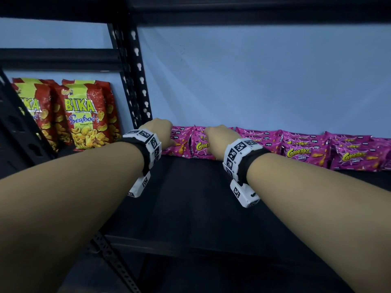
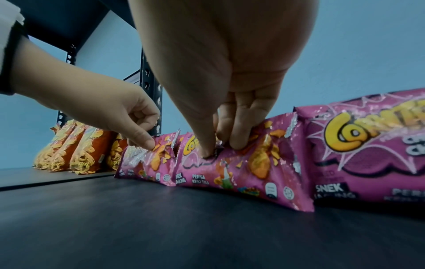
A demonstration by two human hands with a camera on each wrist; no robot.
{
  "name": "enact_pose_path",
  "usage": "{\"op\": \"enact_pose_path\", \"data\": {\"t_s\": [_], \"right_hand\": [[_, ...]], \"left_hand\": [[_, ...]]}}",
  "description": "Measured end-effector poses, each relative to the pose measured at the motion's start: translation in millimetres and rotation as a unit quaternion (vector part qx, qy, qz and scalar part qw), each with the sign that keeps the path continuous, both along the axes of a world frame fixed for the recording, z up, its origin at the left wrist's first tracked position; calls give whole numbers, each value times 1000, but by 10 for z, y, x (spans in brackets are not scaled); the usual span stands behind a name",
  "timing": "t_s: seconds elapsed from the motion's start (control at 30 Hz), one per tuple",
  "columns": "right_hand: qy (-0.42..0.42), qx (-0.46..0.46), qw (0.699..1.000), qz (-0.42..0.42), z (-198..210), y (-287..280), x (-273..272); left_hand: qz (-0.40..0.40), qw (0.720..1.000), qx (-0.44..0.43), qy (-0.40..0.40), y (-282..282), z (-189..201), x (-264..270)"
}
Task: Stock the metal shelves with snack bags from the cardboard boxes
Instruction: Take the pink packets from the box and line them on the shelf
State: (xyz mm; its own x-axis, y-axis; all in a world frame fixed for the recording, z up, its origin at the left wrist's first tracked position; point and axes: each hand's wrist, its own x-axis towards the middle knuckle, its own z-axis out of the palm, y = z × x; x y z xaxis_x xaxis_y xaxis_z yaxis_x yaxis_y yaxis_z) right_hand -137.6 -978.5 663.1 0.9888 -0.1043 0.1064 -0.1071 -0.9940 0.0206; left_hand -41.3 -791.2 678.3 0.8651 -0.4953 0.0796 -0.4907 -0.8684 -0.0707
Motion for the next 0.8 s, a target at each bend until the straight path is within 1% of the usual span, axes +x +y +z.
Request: {"op": "enact_pose_path", "data": {"t_s": [0.1, 0.2, 0.3, 0.37, 0.47, 0.57, 0.7, 0.8], "right_hand": [[8, -3, 1000, 18, 32, 7, -230], [22, 1, 999, 40, 52, 74, -567], [31, 47, 997, 57, 40, 147, -964], [39, 80, 993, 71, -2, 166, -1237], [45, 138, 986, 80, -103, 179, -1590], [44, 185, 978, 91, -202, 187, -1918], [12, 234, 964, 126, -373, 224, -2416], [-8, 286, 948, 137, -660, 271, -2794]], "left_hand": [[-3, 1000, -24, 9, -11, -6, -187], [-16, 997, -70, 22, -12, -6, -486], [-20, 994, -96, 40, 88, -50, -903], [-2, 993, -105, 52, 186, -119, -1227], [34, 990, -118, 73, 320, -266, -1707], [59, 985, -145, 72, 408, -417, -2168], [55, 982, -173, 50, 469, -675, -2772], [44, 979, -191, 50, 487, -976, -3179]]}}
